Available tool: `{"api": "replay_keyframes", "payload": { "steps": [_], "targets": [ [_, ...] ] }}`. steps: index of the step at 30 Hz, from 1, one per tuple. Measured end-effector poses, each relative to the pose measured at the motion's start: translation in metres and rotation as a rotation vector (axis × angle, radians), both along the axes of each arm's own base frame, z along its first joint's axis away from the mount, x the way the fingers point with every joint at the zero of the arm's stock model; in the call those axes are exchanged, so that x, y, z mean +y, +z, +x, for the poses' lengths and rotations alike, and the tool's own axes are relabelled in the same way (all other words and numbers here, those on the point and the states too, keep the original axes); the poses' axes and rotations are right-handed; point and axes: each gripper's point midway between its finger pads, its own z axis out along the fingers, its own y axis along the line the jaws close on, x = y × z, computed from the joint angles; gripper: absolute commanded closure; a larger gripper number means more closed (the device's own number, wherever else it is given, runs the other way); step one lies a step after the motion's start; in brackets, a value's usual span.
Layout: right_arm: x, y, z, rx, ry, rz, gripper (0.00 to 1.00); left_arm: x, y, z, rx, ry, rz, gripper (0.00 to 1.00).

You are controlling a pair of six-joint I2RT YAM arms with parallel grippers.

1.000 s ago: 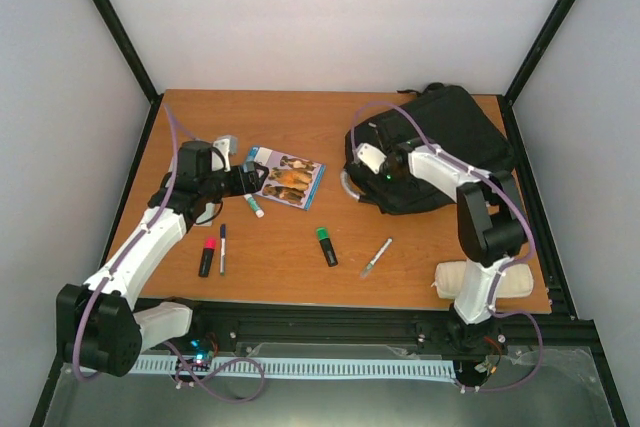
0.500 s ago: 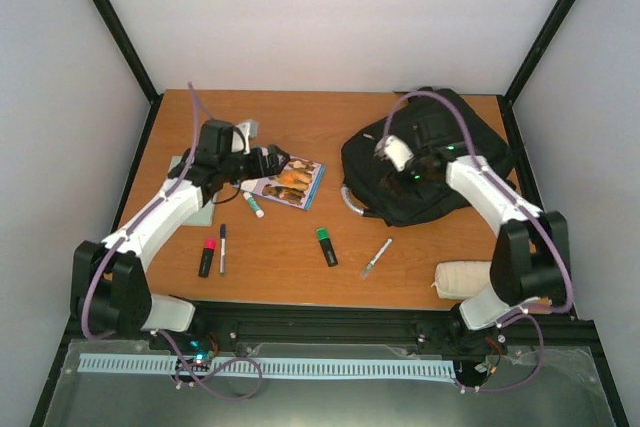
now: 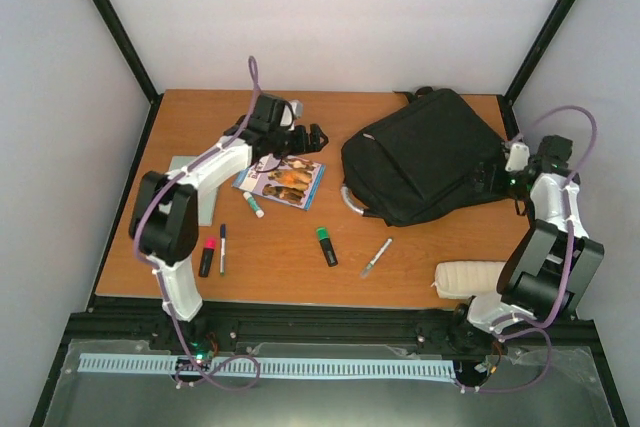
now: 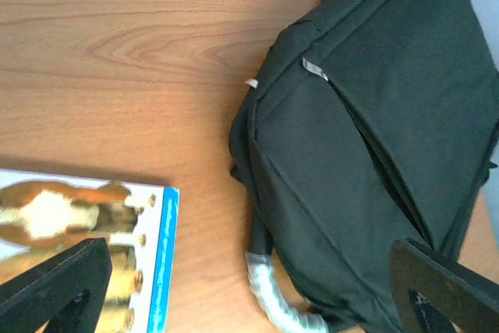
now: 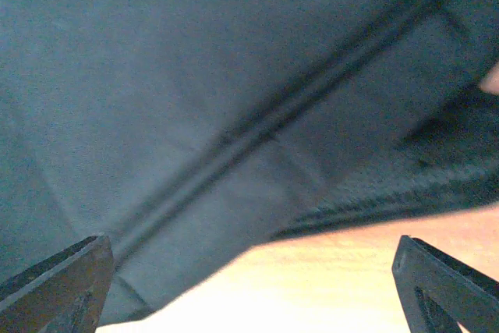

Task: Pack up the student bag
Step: Adjust the student bag at the center of the board.

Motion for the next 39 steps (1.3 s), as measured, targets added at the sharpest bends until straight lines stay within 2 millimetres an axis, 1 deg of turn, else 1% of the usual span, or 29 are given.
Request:
{"api": "replay_keyframes", "payload": {
  "steps": [2, 4, 8, 10, 12, 13, 16, 18, 21, 23, 25, 28, 30, 34, 39],
  "targets": [
    [-0.016, -0.008, -0.009, 0.026, -0.060, 0.024, 0.00, -0.007, -0.012, 0.011, 0.016, -0.004, 0.009, 0.00],
    [-0.024, -0.015, -0.017, 0.047, -0.094, 0.033, 0.00, -0.015, -0.028, 0.021, 0.036, -0.009, 0.017, 0.00],
    [-0.029, -0.023, -0.022, 0.074, -0.103, 0.012, 0.00, -0.024, -0.053, 0.035, 0.069, -0.016, 0.028, 0.00],
    [-0.032, -0.030, -0.022, 0.094, -0.102, -0.001, 0.00, -0.032, -0.063, 0.047, 0.076, -0.021, 0.029, 0.00],
    [-0.033, -0.040, -0.022, 0.123, -0.097, 0.003, 0.00, -0.041, -0.072, 0.059, 0.076, -0.027, 0.028, 0.00],
    [-0.034, -0.048, -0.022, 0.145, -0.093, 0.011, 0.00, -0.047, -0.075, 0.069, 0.073, -0.031, 0.027, 0.01],
    [-0.033, -0.071, -0.019, 0.209, -0.078, 0.037, 0.00, -0.066, -0.082, 0.083, 0.057, -0.047, 0.025, 0.01],
    [-0.032, -0.083, -0.018, 0.242, -0.065, 0.038, 0.00, -0.079, -0.086, 0.089, 0.048, -0.059, 0.025, 0.01],
    [-0.022, -0.092, -0.016, 0.268, -0.029, 0.034, 0.00, -0.097, -0.092, 0.093, 0.045, -0.082, 0.021, 0.01],
    [-0.015, -0.093, -0.014, 0.273, -0.006, 0.028, 0.00, -0.106, -0.096, 0.092, 0.049, -0.098, 0.019, 0.02],
    [-0.007, -0.091, -0.009, 0.271, 0.022, 0.018, 0.00, -0.112, -0.100, 0.085, 0.065, -0.118, 0.023, 0.02],
    [0.005, -0.091, 0.005, 0.267, 0.068, -0.002, 0.00, -0.121, -0.101, 0.076, 0.072, -0.154, 0.023, 0.04],
    [0.010, -0.092, 0.014, 0.270, 0.092, -0.014, 0.00, -0.122, -0.102, 0.072, 0.071, -0.164, 0.028, 0.05],
    [0.018, -0.094, 0.035, 0.276, 0.126, -0.052, 0.00, -0.112, -0.105, 0.056, 0.099, -0.166, 0.049, 0.07],
    [0.024, -0.091, 0.059, 0.261, 0.151, -0.089, 0.00, -0.095, -0.106, 0.026, 0.142, -0.169, 0.066, 0.07]
  ]
}}
